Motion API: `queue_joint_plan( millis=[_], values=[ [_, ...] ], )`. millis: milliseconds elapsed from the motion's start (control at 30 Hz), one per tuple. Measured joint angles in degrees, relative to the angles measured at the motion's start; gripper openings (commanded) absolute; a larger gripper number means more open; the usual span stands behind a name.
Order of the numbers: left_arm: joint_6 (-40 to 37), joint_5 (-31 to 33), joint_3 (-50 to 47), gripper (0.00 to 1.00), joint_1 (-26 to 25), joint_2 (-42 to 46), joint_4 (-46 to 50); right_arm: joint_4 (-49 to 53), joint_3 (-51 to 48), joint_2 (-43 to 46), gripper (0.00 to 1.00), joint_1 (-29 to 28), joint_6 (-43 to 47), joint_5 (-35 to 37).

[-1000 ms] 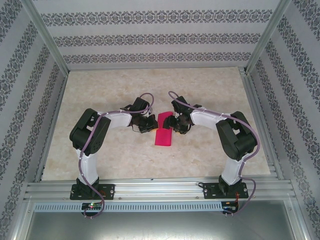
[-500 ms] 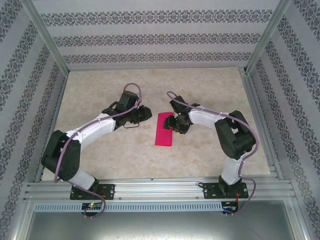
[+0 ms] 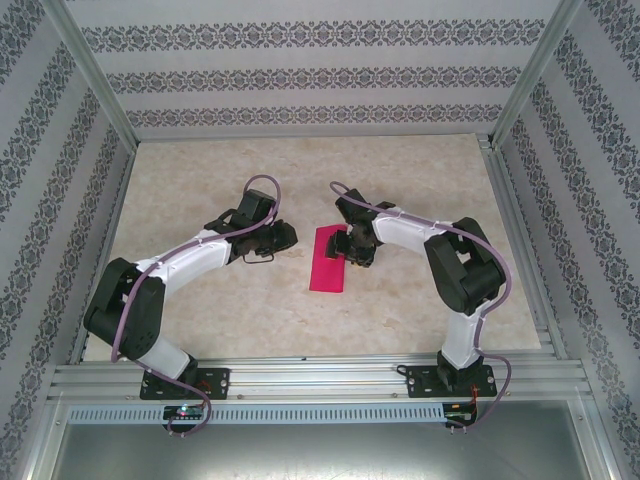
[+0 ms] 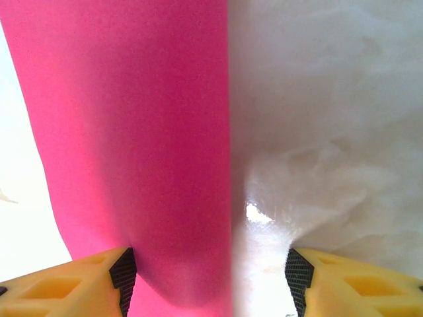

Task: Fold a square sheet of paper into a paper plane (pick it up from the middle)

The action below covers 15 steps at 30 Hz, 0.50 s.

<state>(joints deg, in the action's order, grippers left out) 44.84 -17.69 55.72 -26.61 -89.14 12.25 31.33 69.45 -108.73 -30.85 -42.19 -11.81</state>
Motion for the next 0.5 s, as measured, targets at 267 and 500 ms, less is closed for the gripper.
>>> queue_joint_plan(
  millis=[267, 500],
  values=[
    [0.0, -1.4, 0.0, 0.25, 0.0, -1.3, 0.0, 1.9, 1.7, -1.2, 0.66, -0.2, 0.2, 0.7],
    [0.0, -3.1, 0.0, 0.25, 0.0, -2.8, -0.1, 2.4, 2.0, -1.4, 0.66, -0.2, 0.2, 0.9]
  ],
)
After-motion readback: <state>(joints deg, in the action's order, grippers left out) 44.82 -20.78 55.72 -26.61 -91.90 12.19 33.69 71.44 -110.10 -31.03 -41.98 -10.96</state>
